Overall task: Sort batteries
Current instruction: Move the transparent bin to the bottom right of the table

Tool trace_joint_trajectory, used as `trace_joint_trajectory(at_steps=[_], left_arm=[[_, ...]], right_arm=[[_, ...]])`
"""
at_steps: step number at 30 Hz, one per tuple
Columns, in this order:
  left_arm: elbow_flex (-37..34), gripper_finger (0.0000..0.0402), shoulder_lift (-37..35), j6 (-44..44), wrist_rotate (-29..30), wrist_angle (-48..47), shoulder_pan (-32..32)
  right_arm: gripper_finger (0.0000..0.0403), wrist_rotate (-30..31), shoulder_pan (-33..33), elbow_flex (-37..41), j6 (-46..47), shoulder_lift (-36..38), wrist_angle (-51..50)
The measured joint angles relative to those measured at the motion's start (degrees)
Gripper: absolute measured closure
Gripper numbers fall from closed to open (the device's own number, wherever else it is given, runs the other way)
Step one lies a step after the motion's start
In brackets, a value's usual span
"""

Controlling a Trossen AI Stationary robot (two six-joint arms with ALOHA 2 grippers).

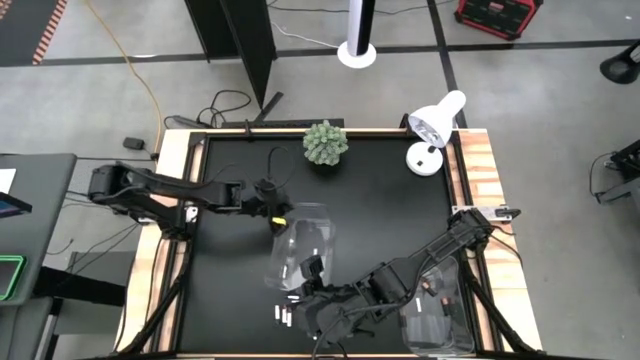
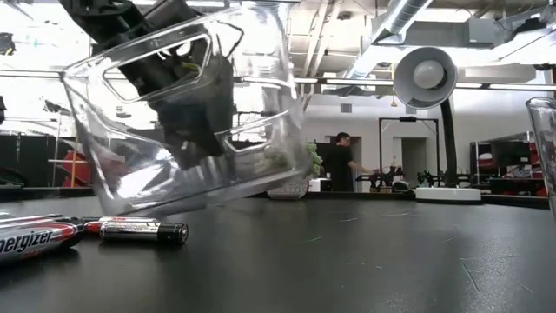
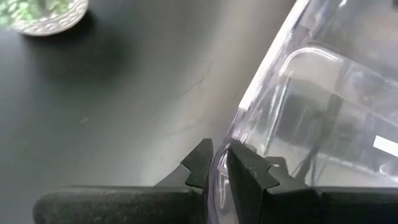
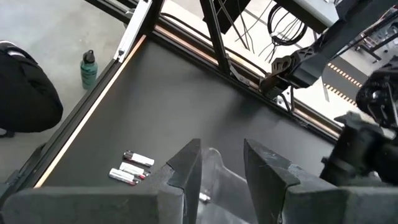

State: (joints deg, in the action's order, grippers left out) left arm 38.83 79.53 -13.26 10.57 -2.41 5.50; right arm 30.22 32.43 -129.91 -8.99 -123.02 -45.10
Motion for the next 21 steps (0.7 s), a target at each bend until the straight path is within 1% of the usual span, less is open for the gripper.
trace_joint_trajectory(at_steps=[6,21], left_arm=[[4.59,0.0363,4.94,-0.11,-1.84,0.33,-0.44],[16.9,0.0363,16.03,0.09,-2.88,-0.34,-4.84]], right_arm=[[0.0271,0.0,0.61,0.0,0.02,0.0,0.02],[0.0271,0.0,0.95,0.0,1.06,0.0,-1.4]])
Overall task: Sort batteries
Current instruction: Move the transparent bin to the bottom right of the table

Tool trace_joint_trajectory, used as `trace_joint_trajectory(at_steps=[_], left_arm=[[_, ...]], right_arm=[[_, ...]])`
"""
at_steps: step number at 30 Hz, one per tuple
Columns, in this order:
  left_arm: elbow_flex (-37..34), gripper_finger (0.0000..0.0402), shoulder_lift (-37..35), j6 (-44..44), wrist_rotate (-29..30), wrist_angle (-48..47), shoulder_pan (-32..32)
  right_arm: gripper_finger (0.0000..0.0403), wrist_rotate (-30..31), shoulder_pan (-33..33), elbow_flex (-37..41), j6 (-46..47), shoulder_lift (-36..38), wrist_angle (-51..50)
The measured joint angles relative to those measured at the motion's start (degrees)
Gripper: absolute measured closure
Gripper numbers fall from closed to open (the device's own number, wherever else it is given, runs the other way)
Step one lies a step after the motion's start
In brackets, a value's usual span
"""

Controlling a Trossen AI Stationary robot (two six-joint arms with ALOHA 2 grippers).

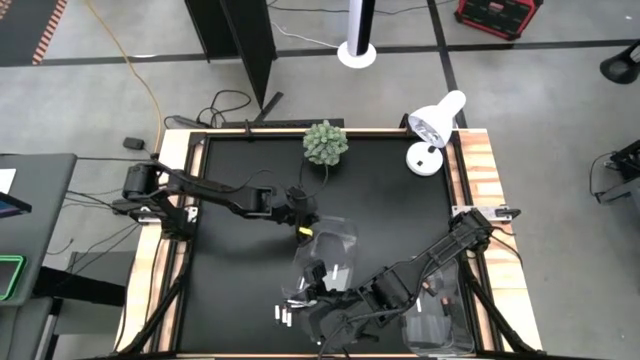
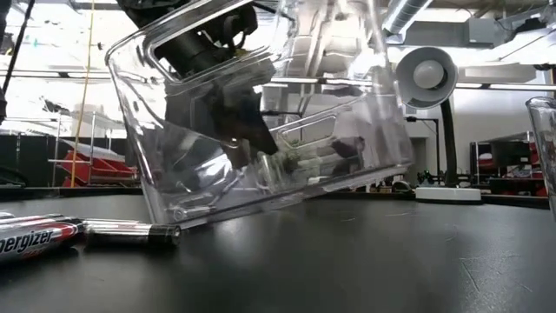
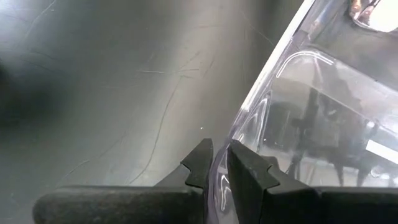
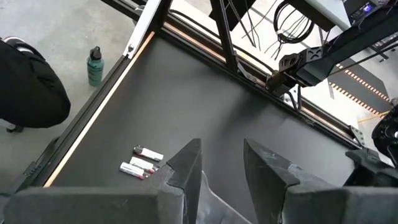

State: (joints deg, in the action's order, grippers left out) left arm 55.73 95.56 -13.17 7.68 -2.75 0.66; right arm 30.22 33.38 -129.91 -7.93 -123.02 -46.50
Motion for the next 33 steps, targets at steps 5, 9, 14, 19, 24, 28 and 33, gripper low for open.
trace_joint_trajectory(at_steps=[5,9,14,19,24,28,33], left_arm=[[1.95,0.0354,0.95,-0.11,0.02,-1.76,-0.12],[1.96,0.0336,0.98,-0.49,0.04,-1.7,-0.14],[1.93,0.0295,1.01,-1.11,0.07,-1.39,-0.35],[1.93,0.0236,1.01,-0.81,0.11,-1.31,-0.8],[1.91,0.0183,0.33,0.95,0.31,-0.4,-1.31],[1.91,0.0161,-2.34,3.18,0.28,-0.72,-1.41],[1.91,0.0155,-7.76,6.21,0.55,-3.51,-1.4]], right_arm=[[0.0271,0.01,0.31,0.0,0.08,0.0,-0.05],[0.0271,0.0,0.52,0.0,0.62,0.0,-0.82],[0.0271,0.02,0.51,0.0,0.62,0.0,-1.09],[0.0271,0.02,0.51,0.0,0.6,0.0,-1.1],[0.0271,0.02,0.59,0.0,0.75,0.0,-1.4],[0.0271,0.06,0.71,0.0,1.53,0.0,-2.64],[0.0271,0.13,0.83,0.0,2.17,0.0,-2.97]])
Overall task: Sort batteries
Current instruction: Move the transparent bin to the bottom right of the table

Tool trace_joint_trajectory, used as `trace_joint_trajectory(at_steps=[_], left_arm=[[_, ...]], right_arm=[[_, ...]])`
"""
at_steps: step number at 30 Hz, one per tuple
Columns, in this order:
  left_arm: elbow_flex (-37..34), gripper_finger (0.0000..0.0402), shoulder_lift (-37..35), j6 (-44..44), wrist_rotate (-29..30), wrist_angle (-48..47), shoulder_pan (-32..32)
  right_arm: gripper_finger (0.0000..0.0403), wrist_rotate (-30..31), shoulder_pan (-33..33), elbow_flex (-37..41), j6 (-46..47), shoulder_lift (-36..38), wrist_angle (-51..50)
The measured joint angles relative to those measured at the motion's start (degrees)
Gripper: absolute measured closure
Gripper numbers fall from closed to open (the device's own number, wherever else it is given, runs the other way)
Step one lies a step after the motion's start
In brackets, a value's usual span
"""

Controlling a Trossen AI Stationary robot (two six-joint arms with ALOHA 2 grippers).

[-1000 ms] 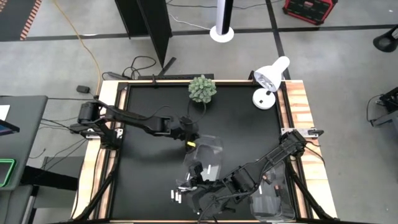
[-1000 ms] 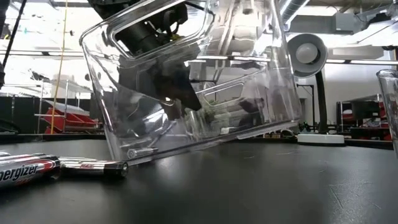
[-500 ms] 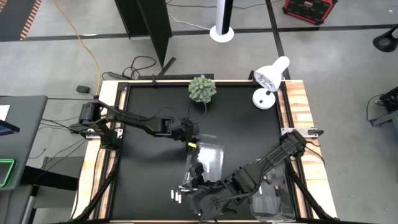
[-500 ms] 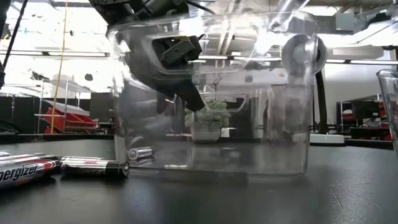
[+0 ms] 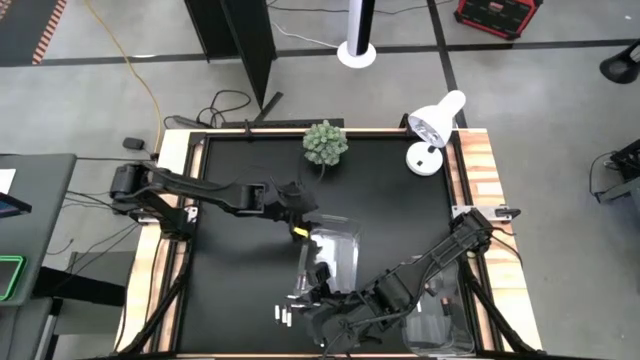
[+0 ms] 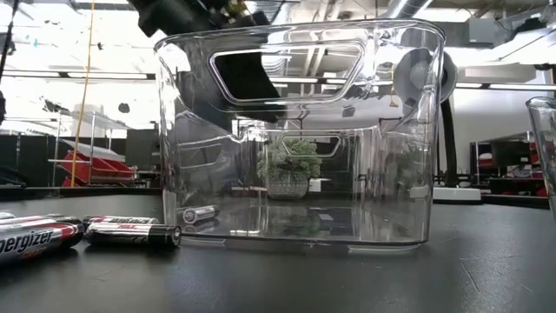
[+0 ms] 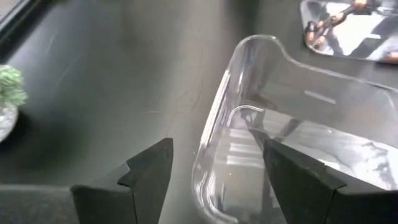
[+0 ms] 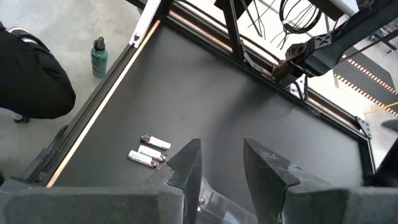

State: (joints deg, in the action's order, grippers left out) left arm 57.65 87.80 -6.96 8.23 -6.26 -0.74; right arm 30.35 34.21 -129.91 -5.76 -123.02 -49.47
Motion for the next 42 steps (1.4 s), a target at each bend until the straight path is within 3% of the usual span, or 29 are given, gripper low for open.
trace_joint_trajectory(at_steps=[4,8,11,16,24,33,42], left_arm=[[-0.44,0.0154,-4.68,1.36,0.04,-5.42,-0.18],[-3.62,0.0154,-10.74,1.35,1.47,-8.05,-0.86],[-6.97,0.0154,-16.29,0.56,3.01,-8.75,-1.82],[-12.48,0.0154,-25.5,-2.02,5.87,-8.91,-3.36],[-20.39,0.0154,-36.94,-7.28,8.47,-9.55,-5.32],[-25.57,0.0154,-42.47,-10.97,8.81,-9.76,-7.98],[-26.88,0.0155,-42.77,-10.88,9.22,-9.25,-8.74]], right_arm=[[0.0271,1.04,0.27,0.0,0.64,0.0,-0.27],[0.0271,1.2,0.29,-0.07,8.14,0.0,-5.79],[0.0271,-3.75,-0.15,-0.07,16.02,-0.54,-9.94],[0.0271,-12.25,-0.97,1.92,23.85,-2.38,-8.27],[0.0267,-15.77,-1.53,3.5,32.37,-7.59,-9.31],[0.0281,-14.93,-2.95,5.16,38.78,-8.22,-13.7],[0.0303,-19.01,-3.17,5.07,40.71,-11.72,-17.14]])
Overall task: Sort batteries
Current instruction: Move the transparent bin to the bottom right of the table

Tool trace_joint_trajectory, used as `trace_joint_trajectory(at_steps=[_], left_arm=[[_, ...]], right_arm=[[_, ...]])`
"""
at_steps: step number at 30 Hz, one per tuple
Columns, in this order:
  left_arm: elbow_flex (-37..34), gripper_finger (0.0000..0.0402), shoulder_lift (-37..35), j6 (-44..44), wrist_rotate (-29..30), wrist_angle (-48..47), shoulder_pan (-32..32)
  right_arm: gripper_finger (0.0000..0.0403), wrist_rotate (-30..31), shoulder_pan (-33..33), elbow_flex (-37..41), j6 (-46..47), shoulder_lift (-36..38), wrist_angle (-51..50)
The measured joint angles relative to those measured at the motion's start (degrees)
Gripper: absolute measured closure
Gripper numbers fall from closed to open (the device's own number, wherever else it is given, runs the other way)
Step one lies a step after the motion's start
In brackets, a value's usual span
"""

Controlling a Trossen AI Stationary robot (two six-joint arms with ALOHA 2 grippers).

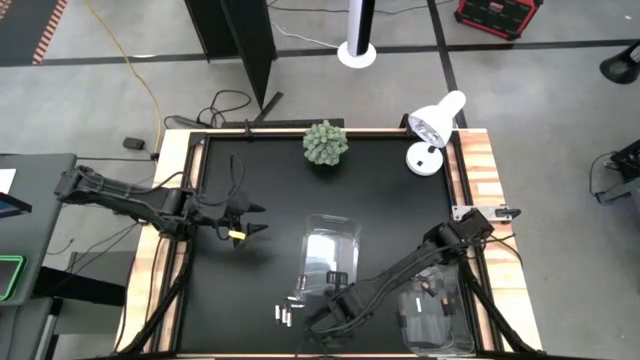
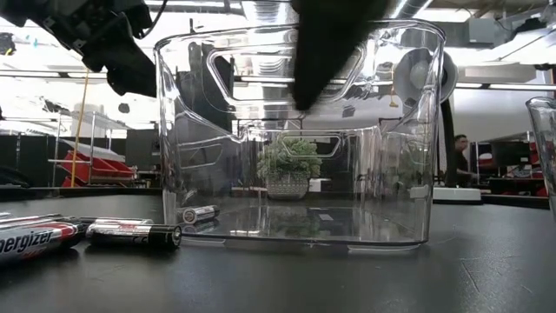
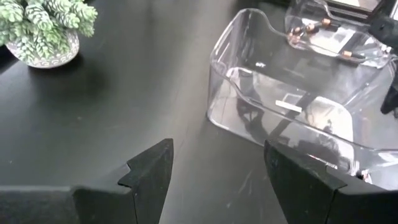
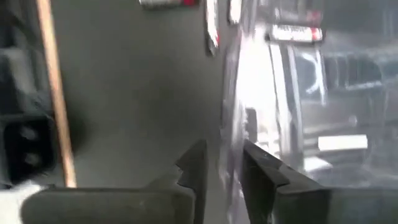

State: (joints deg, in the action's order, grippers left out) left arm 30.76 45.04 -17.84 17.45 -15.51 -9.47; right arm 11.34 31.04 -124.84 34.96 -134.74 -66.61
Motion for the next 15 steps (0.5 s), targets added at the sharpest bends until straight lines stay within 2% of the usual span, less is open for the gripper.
trace_joint_trajectory(at_steps=[9,15], left_arm=[[0.0,0.0155,0.01,1.27,-0.01,-0.06,0.0],[0.0,0.0155,0.02,1.72,-0.03,-0.08,0.0]], right_arm=[[0.0393,-0.81,1.49,0.04,4.05,0.35,-3.59],[0.0387,-1.02,3.51,0.04,9.93,0.42,-6.03]])
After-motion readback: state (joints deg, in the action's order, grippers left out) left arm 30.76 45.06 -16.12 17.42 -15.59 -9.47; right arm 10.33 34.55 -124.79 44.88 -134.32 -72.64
